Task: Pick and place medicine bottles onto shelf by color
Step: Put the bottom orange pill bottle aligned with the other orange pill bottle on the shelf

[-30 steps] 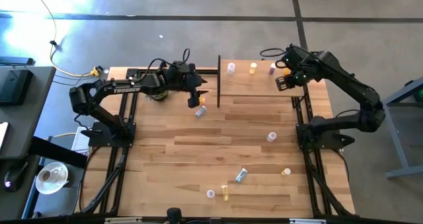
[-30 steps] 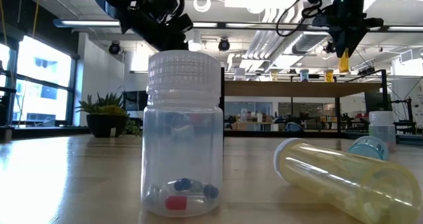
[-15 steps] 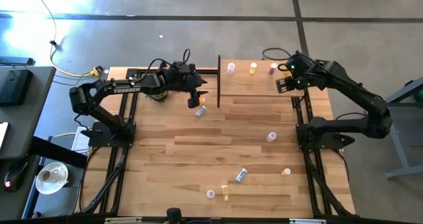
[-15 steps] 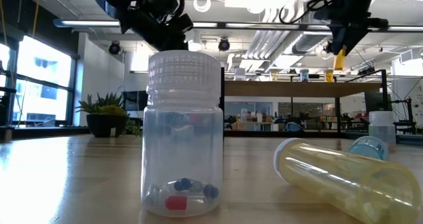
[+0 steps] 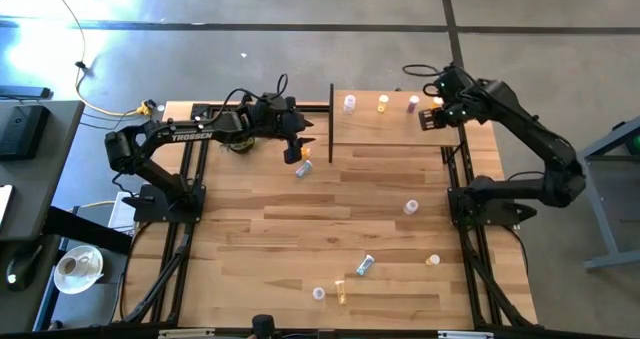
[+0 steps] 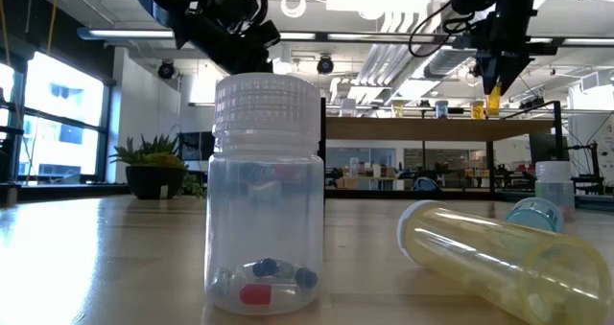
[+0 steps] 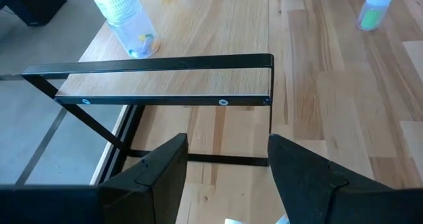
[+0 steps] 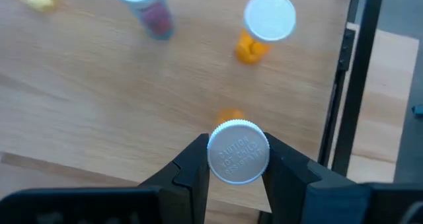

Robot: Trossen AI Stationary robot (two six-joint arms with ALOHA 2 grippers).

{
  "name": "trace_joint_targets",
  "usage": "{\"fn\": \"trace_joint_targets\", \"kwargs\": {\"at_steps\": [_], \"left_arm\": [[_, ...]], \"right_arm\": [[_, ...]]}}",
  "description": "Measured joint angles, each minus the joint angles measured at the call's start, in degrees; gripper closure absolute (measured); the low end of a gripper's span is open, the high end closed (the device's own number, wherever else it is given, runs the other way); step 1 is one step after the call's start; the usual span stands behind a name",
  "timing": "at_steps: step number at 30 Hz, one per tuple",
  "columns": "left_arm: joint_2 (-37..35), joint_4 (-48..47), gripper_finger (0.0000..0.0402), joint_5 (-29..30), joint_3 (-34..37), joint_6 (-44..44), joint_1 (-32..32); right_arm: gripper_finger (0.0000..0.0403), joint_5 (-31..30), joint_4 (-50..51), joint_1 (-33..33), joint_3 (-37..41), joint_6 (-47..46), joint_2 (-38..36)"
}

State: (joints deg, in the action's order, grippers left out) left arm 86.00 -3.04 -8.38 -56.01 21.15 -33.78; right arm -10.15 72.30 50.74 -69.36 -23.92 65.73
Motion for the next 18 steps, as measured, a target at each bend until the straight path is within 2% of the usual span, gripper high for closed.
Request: {"fn": "trace_joint_targets", "kwargs": {"at_steps": [5,18], "left_arm": [[0.0,-0.16,0.0202,0.0,0.0,0.0,0.0],[0.0,-1.2,0.0202,0.01,0.0,-0.15,0.0]], "right_arm": [[0.0299,2.16,0.28,0.67,0.0,0.87,1.8],[0.0299,1.18,0.83,0.65,0.0,0.41,3.39]]}}
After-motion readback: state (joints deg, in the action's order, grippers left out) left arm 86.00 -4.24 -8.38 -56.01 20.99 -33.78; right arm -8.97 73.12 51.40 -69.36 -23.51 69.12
